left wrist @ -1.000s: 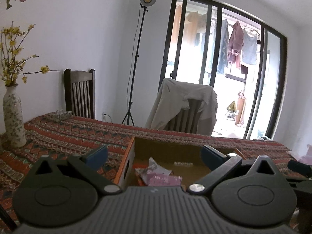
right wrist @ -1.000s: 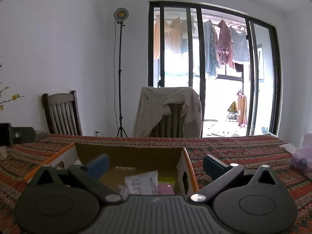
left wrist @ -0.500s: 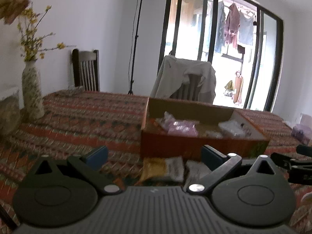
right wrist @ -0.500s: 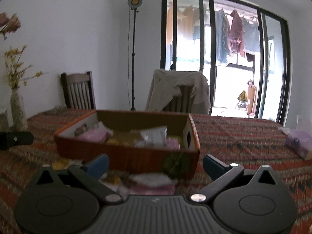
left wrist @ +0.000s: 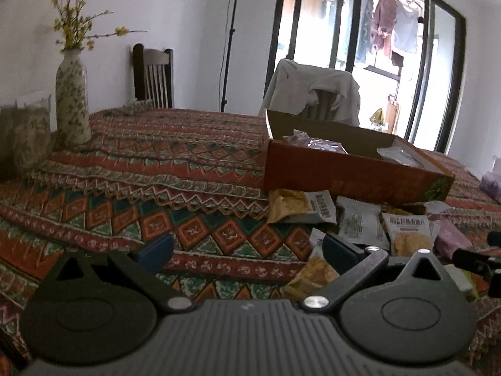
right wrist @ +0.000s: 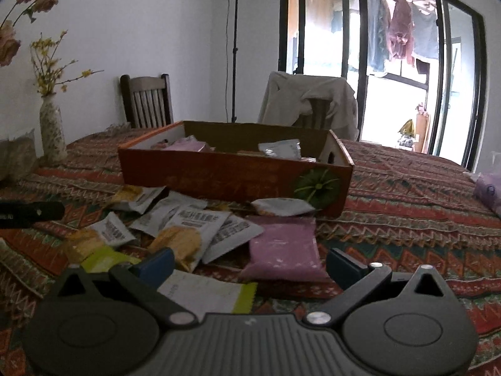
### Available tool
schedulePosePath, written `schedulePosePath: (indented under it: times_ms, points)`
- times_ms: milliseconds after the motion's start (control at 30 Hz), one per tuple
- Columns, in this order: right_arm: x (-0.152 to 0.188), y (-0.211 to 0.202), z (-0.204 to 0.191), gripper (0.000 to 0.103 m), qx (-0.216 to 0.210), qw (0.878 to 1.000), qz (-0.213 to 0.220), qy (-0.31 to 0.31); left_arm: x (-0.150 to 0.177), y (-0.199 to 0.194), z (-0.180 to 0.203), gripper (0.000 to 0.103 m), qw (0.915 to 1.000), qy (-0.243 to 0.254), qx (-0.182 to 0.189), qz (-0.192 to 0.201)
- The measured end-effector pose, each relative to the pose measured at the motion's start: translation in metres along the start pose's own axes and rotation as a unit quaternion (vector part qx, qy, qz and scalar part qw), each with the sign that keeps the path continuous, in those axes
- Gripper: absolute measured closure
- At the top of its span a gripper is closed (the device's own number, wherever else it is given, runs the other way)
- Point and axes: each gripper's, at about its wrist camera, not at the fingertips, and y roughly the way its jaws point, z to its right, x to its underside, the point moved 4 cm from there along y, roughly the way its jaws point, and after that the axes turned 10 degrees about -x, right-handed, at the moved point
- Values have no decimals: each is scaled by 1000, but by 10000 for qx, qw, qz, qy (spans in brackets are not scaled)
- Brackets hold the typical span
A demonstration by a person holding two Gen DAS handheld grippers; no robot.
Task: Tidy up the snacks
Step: 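Grasp a white pumpkin-seed oat-crisp packet with the right tool, then grasp another oat-crisp packet with the left tool while the right tool holds its packet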
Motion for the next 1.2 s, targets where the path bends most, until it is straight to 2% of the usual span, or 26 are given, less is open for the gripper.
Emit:
schedulePosePath:
  times_ms: [133, 300, 400, 467, 633, 700, 733, 833, 967, 1100, 1200]
  points:
    - [-4, 9, -12, 0, -32, 9999, -62, -100, 0, 2, -1, 0, 10000, -30, -67, -15]
    - [-12, 24, -28, 0, -11, 9997, -152, -210, 1, -5, 0, 0, 9998, -3, -81, 188]
    - [-17, 34, -38, 8, -36, 9995, -223, -241, 1, -7, 0, 0, 9996, -23, -78, 261]
    - [-19, 42, -44, 17, -12, 9991, -298, -314, 1, -7, -1, 0, 9996, -58, -81, 256]
    - [-18, 65, -50, 26, 213, 9966, -611, -504, 1, -5, -4, 0, 9997, -146, -25, 187]
    - [-15, 70, -51, 26, 214, 9958, -717, -519, 1, -4, -5, 0, 9997, -163, 15, 173]
    - [-14, 70, -51, 30, 192, 9957, -728, -536, 1, -4, -5, 0, 9997, -168, 27, 161]
    - [-12, 66, -52, 51, 171, 9959, -694, -556, 1, -2, -5, 0, 9998, -190, 44, 106]
    - [-11, 56, -47, 61, 130, 9974, -538, -462, 1, -1, -5, 0, 9997, -206, 48, 76]
    - [-13, 40, -38, 61, 72, 9993, -229, -274, 1, 1, -5, 0, 9998, -175, -6, 6]
    - [-16, 26, -30, 61, 18, 9999, 10, -134, 1, 7, -2, 0, 9997, -75, -84, -233]
